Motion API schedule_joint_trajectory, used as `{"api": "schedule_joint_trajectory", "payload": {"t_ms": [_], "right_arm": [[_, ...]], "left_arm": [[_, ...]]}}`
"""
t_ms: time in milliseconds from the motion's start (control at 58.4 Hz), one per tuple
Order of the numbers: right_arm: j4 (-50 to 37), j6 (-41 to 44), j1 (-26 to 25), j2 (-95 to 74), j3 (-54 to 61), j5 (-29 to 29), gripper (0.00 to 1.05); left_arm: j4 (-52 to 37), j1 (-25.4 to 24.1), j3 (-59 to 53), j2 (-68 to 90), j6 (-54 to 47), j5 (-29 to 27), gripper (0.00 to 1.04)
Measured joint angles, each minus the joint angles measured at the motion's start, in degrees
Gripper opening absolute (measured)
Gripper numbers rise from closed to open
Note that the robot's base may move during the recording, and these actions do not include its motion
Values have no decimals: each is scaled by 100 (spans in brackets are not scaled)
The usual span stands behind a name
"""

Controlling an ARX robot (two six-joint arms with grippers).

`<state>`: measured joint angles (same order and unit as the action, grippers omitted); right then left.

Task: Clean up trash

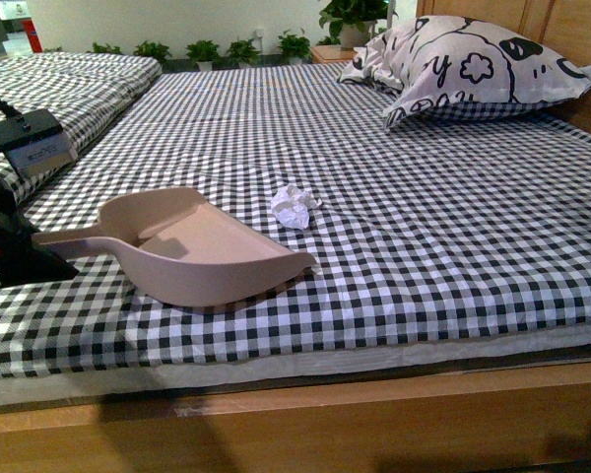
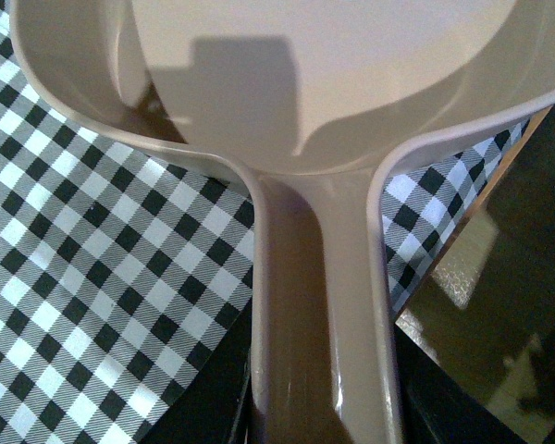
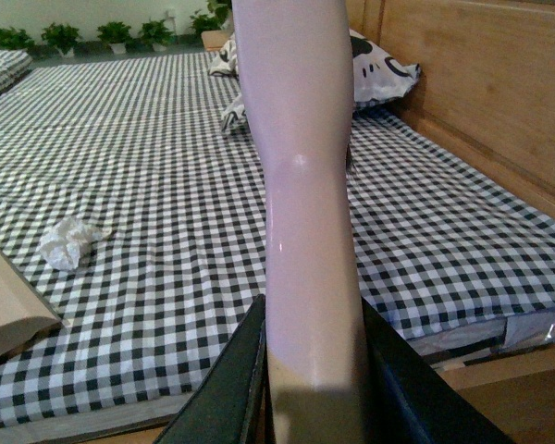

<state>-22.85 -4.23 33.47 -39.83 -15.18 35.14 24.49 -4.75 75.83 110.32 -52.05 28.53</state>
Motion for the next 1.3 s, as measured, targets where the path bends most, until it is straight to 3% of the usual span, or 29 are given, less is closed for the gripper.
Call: {"api": "schedule_joint_trajectory", "payload": {"t_ms": [668, 702, 770, 822, 907, 1010, 1113, 1301], "right_arm": [[0, 0, 0, 0, 0, 0, 22], [225, -111, -48, -31, -63, -138, 22], [1578, -599, -461, -417, -592, -955, 22], [1915, -872, -772, -769, -863, -1547, 22], [1329, -863, -1290, -1790, -1276, -2157, 22], [505, -629, -1543, -3156, -1956, -2507, 22], [267, -308, -1563, -4470, -2793, -2822, 22], [273, 293, -1397, -6520, -4540, -2726, 22]], "left_arm": [[33, 2, 0, 48, -186, -96, 26], [33, 0, 0, 48, -188, -96, 26], [33, 0, 0, 48, -192, -98, 26], [33, 2, 0, 48, -195, -111, 26], [33, 2, 0, 48, -199, -107, 26], [35, 0, 0, 48, -214, -107, 26], [35, 0, 0, 48, -214, -109, 26], [35, 0, 0, 48, -216, -107, 26]]}}
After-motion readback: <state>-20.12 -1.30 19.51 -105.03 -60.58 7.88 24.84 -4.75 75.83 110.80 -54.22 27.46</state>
